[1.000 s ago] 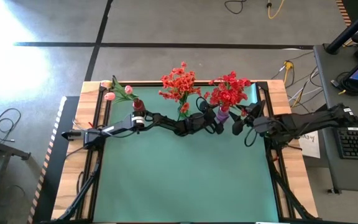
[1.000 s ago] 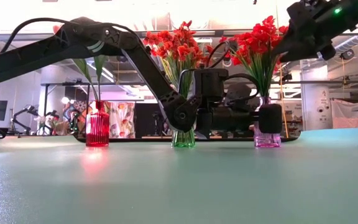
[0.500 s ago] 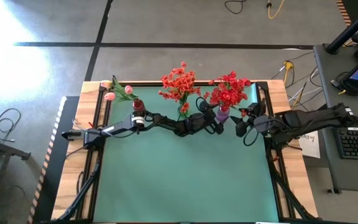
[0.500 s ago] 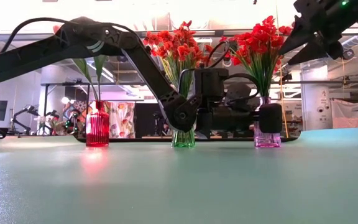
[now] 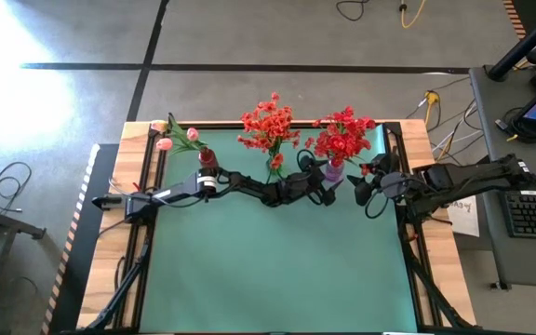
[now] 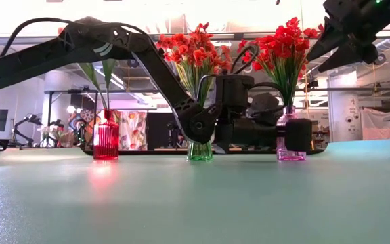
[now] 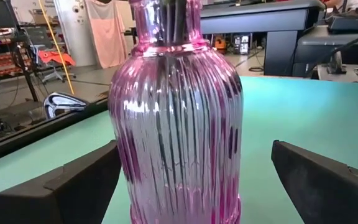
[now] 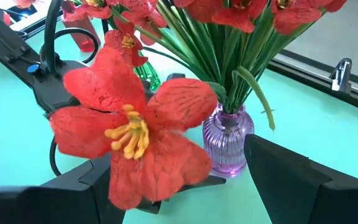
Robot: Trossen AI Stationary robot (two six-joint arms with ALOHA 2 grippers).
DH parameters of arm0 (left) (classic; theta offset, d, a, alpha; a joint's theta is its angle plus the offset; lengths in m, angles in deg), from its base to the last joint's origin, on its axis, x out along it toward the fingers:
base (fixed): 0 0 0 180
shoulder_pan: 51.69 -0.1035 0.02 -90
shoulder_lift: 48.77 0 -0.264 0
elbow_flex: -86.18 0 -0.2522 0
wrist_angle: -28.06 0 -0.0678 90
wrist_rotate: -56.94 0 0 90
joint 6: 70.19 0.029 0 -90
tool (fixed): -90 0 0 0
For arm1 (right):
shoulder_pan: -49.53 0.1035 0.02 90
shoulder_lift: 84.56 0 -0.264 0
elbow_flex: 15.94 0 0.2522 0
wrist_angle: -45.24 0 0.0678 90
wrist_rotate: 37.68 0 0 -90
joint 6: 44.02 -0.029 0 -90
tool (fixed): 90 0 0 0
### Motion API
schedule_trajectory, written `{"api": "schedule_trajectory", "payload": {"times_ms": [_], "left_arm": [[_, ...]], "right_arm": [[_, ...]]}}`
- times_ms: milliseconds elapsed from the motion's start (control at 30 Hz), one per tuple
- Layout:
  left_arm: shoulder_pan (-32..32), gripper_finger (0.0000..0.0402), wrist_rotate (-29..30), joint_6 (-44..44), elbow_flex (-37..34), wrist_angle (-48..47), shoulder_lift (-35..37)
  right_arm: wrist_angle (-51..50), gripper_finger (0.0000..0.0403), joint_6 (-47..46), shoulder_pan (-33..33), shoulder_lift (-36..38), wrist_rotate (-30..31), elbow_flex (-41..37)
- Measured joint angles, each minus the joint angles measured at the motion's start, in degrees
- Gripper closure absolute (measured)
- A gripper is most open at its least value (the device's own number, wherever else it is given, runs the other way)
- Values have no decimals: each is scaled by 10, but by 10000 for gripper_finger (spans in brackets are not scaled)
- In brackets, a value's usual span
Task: Sort flowers into vase by color
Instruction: Return to Home Position
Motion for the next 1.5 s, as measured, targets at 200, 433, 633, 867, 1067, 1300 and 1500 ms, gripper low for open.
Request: {"api": "schedule_trajectory", "payload": {"times_ms": [200,433,633,867,1067,1300,1500], "left_arm": [[12,6,6,27,0,-20,3],[42,5,102,115,0,-25,28],[49,5,132,124,0,-42,28],[68,5,197,192,-1,-50,35],[96,5,277,183,-25,-41,59],[134,5,279,243,-164,67,151],[160,6,224,193,-344,87,299]], "right_arm": [[-1,120,1,0,0,-15,0],[-4,125,11,0,0,-15,0],[-7,126,18,0,0,-28,0],[-13,126,20,0,0,-69,0],[-15,136,44,0,1,-72,0],[-19,144,82,0,1,-75,0],[-18,141,108,0,1,-75,0]]}}
